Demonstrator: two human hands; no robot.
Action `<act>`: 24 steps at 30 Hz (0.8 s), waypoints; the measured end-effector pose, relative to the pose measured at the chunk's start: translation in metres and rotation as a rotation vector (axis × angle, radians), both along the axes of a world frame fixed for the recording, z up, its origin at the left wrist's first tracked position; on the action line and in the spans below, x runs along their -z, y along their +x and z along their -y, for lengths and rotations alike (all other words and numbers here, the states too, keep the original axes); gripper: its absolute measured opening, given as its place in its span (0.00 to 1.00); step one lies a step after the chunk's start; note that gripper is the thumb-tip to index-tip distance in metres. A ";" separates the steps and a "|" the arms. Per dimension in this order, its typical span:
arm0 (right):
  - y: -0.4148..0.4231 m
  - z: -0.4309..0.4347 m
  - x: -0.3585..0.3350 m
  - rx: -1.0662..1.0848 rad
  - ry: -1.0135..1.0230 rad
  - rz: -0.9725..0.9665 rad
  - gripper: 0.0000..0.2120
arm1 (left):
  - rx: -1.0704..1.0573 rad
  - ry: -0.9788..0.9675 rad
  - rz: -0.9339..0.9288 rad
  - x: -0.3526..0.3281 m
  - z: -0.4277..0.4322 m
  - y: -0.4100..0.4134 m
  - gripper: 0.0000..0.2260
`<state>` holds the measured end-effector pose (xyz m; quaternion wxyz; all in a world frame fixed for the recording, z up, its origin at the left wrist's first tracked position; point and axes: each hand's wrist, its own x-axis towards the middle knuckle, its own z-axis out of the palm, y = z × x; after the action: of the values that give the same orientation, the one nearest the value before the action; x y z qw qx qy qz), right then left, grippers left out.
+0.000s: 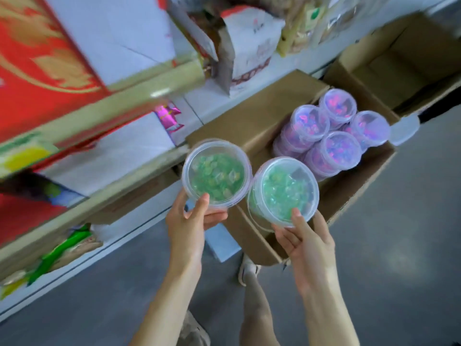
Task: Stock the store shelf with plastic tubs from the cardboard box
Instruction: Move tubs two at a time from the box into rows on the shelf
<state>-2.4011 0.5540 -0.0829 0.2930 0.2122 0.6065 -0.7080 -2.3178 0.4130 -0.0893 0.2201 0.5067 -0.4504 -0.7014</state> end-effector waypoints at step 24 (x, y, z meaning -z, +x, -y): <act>0.294 0.197 -0.369 -1.058 -0.464 -0.700 0.15 | -0.674 -0.558 -0.207 -0.373 0.085 0.422 0.09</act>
<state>-2.1072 0.3569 0.2863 0.4244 -0.4236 0.5202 -0.6082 -1.8954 0.3282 0.2841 0.6086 0.4735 -0.4077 -0.4891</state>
